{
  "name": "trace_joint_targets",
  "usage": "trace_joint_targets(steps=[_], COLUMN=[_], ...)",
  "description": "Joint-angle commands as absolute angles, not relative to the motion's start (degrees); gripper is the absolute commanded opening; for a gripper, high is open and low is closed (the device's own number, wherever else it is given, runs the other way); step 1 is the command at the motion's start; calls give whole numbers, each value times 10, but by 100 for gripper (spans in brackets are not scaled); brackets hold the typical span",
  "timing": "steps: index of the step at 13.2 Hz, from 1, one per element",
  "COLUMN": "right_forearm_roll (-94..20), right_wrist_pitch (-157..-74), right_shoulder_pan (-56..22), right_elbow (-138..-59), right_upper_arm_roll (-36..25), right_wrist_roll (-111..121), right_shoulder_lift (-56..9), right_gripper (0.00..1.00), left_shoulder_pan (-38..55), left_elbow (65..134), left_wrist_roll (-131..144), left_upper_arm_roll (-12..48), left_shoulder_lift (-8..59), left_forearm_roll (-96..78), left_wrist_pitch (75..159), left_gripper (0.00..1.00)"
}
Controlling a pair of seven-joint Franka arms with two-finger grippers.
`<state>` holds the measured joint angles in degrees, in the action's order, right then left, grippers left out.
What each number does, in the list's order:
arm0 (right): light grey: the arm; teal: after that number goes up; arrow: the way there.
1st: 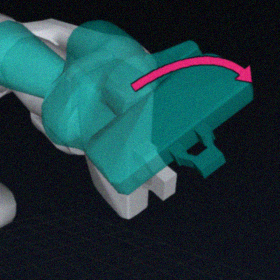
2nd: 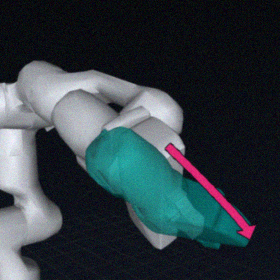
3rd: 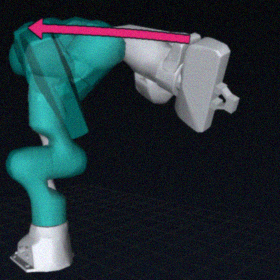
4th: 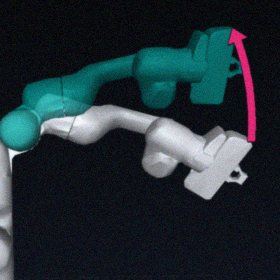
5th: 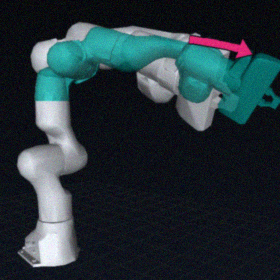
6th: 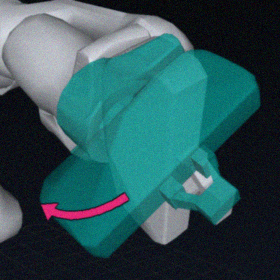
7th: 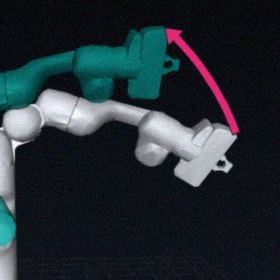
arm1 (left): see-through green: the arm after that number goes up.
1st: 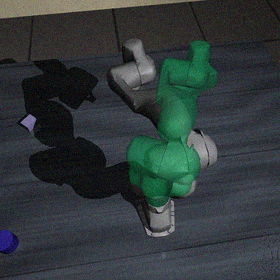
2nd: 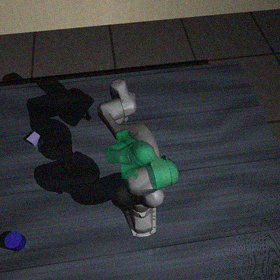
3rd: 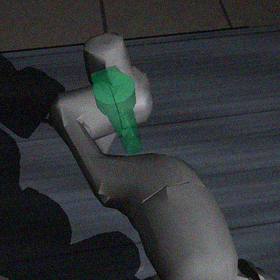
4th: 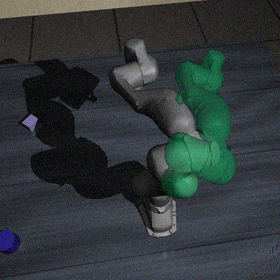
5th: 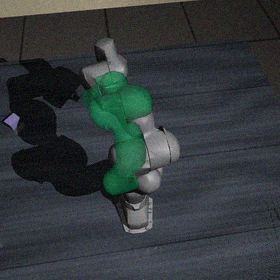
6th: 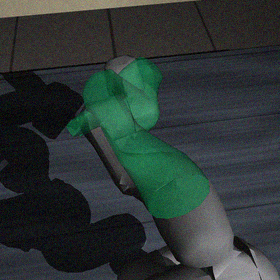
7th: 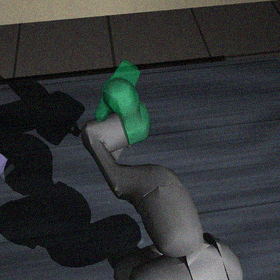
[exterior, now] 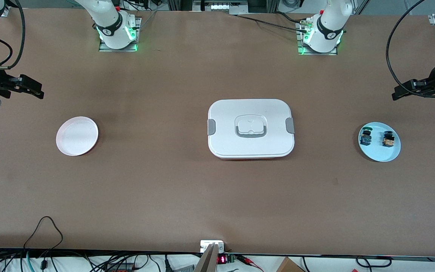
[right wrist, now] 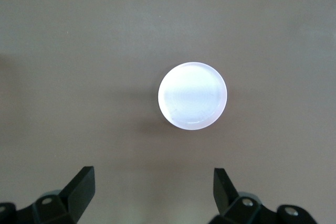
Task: Transfer orange switch to right arm and place
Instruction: 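Move the left gripper toward the light-blue plate of switches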
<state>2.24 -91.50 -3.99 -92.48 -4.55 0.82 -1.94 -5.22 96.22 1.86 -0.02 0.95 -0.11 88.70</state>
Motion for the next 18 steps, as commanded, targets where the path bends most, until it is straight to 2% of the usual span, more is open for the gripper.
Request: trace_joint_targets(steps=[1, 5, 9, 14, 18], right_forearm_roll=[22, 25, 23, 18, 18], right_wrist_pitch=[-913, -904, -904, -904, -903], right_shoulder_pan=[-40, -42, -43, -40, -41], right_elbow=[-919, -919, -920, -917, -914], right_upper_arm_roll=[-45, -42, -40, -41, -41], right_wrist_roll=[16, 24, 24, 16, 18], right_shoulder_lift=[-21, -19, -15, -18, -17], right_gripper=[100, 100, 100, 100, 100], left_shoulder_pan=[-55, -54, -76, -126, -175], left_elbow=[941, 947, 975, 1038, 1158], left_wrist_roll=[5, -31, -153, -395, -568], left_upper_arm_roll=[-1, -1, -1, 0, -1], left_shoulder_lift=[22, 25, 34, 59, 66], left_forearm_roll=[-1, 0, 1, 1, 4], left_wrist_pitch=[862, 825, 834, 902, 1053], left_gripper=[100, 100, 100, 100, 100])
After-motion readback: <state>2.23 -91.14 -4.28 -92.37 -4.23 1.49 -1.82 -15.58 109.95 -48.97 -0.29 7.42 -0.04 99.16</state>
